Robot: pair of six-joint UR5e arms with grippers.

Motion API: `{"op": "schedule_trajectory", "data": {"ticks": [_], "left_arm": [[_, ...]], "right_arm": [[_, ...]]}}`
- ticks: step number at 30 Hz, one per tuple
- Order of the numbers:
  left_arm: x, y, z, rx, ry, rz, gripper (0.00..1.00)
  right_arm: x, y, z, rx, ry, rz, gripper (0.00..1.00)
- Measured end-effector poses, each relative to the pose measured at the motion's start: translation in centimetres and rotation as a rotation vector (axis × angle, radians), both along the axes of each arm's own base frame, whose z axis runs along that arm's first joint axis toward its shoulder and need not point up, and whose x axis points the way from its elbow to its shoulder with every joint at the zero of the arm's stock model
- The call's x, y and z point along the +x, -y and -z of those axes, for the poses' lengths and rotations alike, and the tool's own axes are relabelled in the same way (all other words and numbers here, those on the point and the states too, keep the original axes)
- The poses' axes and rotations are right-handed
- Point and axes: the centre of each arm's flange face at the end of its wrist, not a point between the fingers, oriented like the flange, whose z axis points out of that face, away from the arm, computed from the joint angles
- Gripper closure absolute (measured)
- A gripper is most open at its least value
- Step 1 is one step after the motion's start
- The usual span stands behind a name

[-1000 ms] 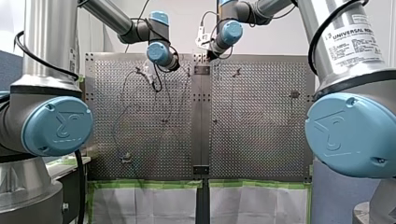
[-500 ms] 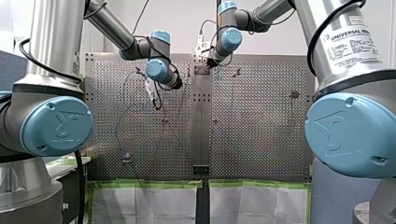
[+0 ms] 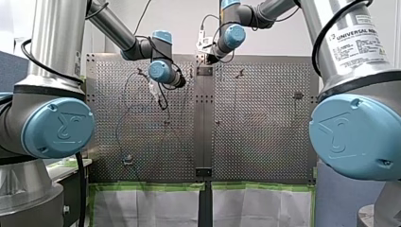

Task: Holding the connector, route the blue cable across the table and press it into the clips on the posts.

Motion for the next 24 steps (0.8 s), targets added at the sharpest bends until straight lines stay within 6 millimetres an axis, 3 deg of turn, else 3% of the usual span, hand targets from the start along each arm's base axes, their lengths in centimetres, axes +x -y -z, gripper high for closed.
{"op": "schedule_trajectory", "data": {"ticks": [11,24], "left_arm": [[0.5,-0.8,0.1,0.015,-0.001,-0.054,1.00],[0.9,0.8,-2.4,-0.042,0.040,-0.001,1.00]], "right_arm": [[-0.4,-1.5,-3.1,-0.033,0.039,-0.052,1.00],[-0.3,-1.9,-3.0,-0.016,0.052,-0.061,1.00]]}}
